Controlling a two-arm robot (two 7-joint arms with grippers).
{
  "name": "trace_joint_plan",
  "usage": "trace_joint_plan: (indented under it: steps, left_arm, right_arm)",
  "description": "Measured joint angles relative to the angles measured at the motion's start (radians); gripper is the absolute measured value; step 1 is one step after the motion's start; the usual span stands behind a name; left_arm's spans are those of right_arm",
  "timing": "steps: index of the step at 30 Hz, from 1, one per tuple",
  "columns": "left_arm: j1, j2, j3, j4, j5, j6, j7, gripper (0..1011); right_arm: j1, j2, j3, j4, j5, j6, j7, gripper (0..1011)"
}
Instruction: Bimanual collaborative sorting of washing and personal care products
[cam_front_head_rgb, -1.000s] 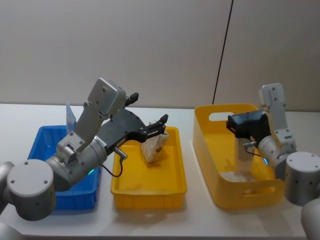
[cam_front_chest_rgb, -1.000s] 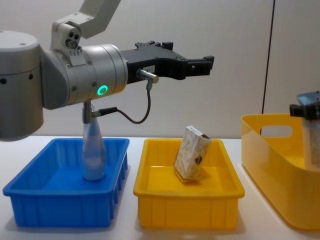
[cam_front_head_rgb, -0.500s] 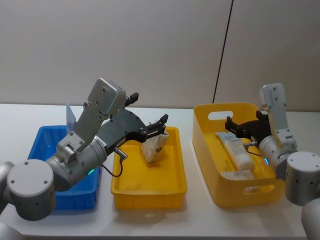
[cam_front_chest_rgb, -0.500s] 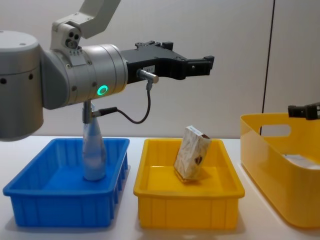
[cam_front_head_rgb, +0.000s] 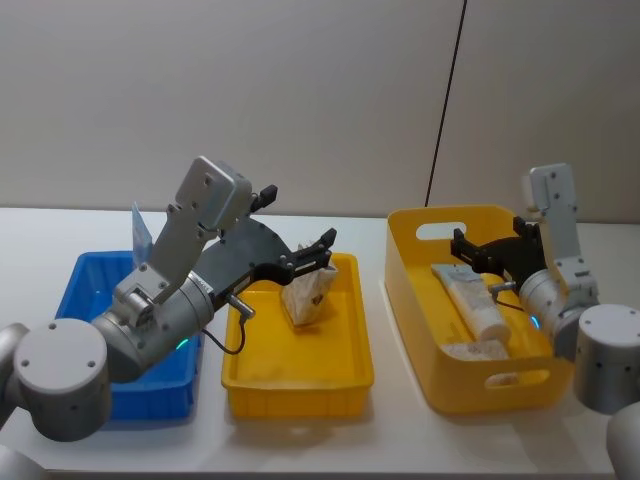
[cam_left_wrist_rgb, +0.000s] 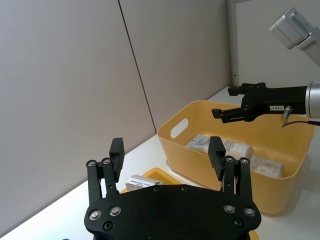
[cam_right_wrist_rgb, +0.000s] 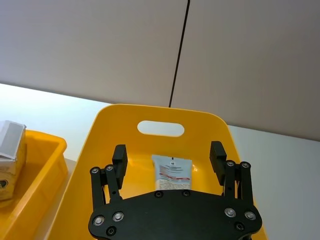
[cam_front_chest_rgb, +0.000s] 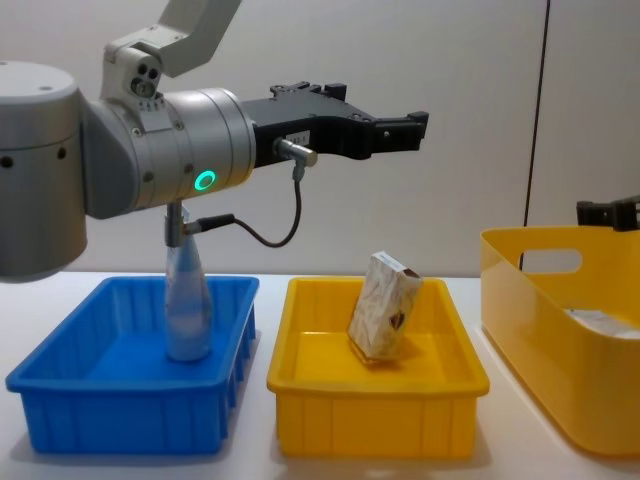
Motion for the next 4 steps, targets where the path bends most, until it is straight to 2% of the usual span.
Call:
trace_joint_plan:
  steps: [4]
  left_arm:
    - [0.000,0.000,0.000,0.000,0.000,0.000,0.000,1001]
  right_arm:
    - [-0.006,0.000,0.002,-0.012,0.001,0.001,0.003,1008]
